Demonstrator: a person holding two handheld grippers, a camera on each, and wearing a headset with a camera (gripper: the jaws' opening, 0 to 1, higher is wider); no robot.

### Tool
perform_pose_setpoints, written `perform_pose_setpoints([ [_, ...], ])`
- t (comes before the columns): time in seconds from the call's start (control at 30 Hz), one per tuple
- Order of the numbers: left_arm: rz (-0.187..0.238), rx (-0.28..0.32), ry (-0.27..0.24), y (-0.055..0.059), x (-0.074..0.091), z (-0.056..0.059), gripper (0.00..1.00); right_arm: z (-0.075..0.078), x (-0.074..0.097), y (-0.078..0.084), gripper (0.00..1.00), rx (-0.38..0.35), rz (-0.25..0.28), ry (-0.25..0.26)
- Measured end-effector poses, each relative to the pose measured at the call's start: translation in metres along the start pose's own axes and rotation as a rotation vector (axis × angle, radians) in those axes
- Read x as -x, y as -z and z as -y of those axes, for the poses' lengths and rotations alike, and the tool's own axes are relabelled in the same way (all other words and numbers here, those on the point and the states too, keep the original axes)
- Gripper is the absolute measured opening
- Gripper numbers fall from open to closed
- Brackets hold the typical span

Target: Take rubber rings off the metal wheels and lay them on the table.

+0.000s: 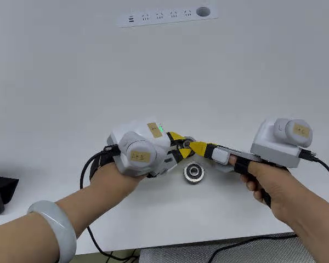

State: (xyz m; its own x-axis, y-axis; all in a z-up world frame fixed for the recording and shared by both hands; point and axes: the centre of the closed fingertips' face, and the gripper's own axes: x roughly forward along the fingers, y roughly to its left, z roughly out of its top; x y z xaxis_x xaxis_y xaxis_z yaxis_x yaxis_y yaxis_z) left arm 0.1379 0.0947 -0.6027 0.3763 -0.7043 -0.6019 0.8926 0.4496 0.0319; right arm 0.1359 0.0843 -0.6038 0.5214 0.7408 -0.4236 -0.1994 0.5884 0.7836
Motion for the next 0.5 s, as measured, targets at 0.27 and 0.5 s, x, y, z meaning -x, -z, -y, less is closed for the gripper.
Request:
perform_pose_setpoints([
  [0.27, 0.001, 0.0, 0.0, 0.0, 0.0, 0.0, 0.13, 0.002, 0.0, 0.0, 0.18, 0.005, -0.006, 0.002],
  [0.5, 0.002, 0.003, -0.001, 0.0, 0.0, 0.001, 0.13, -0.003, 0.001, 0.0, 0.18, 0.004, -0.009, -0.016],
])
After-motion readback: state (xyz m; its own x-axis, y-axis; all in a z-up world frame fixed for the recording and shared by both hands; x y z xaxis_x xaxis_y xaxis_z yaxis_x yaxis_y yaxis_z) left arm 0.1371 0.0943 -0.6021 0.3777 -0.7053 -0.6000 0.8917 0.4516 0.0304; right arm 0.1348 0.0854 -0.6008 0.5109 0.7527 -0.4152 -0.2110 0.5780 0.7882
